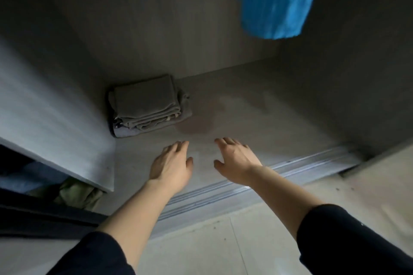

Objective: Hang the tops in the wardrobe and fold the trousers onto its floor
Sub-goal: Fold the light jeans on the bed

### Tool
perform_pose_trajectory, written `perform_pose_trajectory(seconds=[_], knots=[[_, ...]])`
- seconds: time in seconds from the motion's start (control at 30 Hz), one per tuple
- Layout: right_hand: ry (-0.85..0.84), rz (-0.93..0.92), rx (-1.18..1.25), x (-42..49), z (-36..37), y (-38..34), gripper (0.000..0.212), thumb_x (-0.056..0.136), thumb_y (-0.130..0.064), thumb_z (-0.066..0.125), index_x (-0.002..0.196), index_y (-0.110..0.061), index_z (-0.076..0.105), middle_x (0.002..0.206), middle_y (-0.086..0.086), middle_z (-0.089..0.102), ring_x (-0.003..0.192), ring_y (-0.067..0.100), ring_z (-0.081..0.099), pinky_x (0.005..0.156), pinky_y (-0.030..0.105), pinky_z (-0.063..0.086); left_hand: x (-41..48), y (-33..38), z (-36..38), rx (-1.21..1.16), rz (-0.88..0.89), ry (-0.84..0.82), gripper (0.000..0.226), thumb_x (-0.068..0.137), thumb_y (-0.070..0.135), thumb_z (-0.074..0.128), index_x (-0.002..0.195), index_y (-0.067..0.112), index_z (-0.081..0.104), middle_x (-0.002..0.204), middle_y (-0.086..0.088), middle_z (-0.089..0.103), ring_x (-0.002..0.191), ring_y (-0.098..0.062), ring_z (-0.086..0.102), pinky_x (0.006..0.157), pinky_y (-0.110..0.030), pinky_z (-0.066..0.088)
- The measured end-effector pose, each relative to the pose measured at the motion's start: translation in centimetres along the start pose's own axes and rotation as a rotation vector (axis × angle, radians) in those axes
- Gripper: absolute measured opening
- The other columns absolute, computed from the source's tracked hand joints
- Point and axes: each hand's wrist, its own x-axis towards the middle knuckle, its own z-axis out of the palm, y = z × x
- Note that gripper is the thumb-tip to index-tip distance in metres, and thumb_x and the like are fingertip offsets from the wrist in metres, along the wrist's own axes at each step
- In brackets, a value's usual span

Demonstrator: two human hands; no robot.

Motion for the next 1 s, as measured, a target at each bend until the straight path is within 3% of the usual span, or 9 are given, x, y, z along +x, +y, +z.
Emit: perform_pose_trajectory(seconds=[0.17, 0.3, 0.57, 0.77, 1.0], knots=[[0.024, 0.146, 0.017, -11.1, -10.2, -0.3, 0.058, 0.092, -0.037, 0.052, 0.142, -0.015, 0.034, 0.138, 0.006, 0.045, 0.127, 0.028, 0.041, 0.098, 0.041, 0.037, -5.8, 10.0, -9.8, 0.007, 0.151, -0.114, 0.044, 0.099, 0.036, 0.038, 0.142, 0.024, 0.037, 0.152, 0.004, 0.031, 0.136, -0.021, 0.032, 0.103, -0.034, 0.035], [0.015, 0.274, 0.008, -20.8, -20.0, -1.7, 0.050, 0.091, -0.036, 0.052, 0.134, -0.013, 0.041, 0.132, 0.008, 0.047, 0.125, 0.028, 0.041, 0.096, 0.041, 0.036, -10.9, 17.7, -19.3, 0.025, 0.258, -0.177, 0.037, 0.099, 0.034, 0.037, 0.134, 0.023, 0.045, 0.144, 0.004, 0.040, 0.130, -0.020, 0.038, 0.099, -0.033, 0.037], [0.051, 0.616, 0.059, -40.9, -37.4, -4.7, 0.049, 0.091, -0.037, 0.053, 0.132, -0.013, 0.043, 0.131, 0.008, 0.047, 0.125, 0.028, 0.041, 0.096, 0.041, 0.037, -23.0, 32.0, -35.0, 0.013, 0.489, -0.331, 0.036, 0.098, 0.032, 0.037, 0.131, 0.024, 0.048, 0.140, 0.003, 0.044, 0.128, -0.020, 0.040, 0.101, -0.033, 0.036], [0.133, 0.849, 0.075, -53.1, -45.0, -1.8, 0.052, 0.090, -0.040, 0.054, 0.134, -0.015, 0.042, 0.133, 0.008, 0.047, 0.125, 0.029, 0.042, 0.097, 0.043, 0.039, -28.5, 44.9, -39.7, 0.031, 0.697, -0.397, 0.038, 0.098, 0.030, 0.038, 0.133, 0.022, 0.048, 0.140, -0.002, 0.045, 0.129, -0.022, 0.039, 0.102, -0.032, 0.034], [0.178, 1.020, 0.060, -66.0, -52.2, 8.2, 0.049, 0.089, -0.036, 0.053, 0.132, -0.015, 0.042, 0.129, 0.007, 0.047, 0.123, 0.028, 0.043, 0.093, 0.043, 0.038, -34.5, 63.6, -40.3, 0.110, 0.914, -0.422, 0.039, 0.097, 0.029, 0.036, 0.134, 0.020, 0.047, 0.139, -0.005, 0.046, 0.129, -0.024, 0.039, 0.104, -0.037, 0.036]])
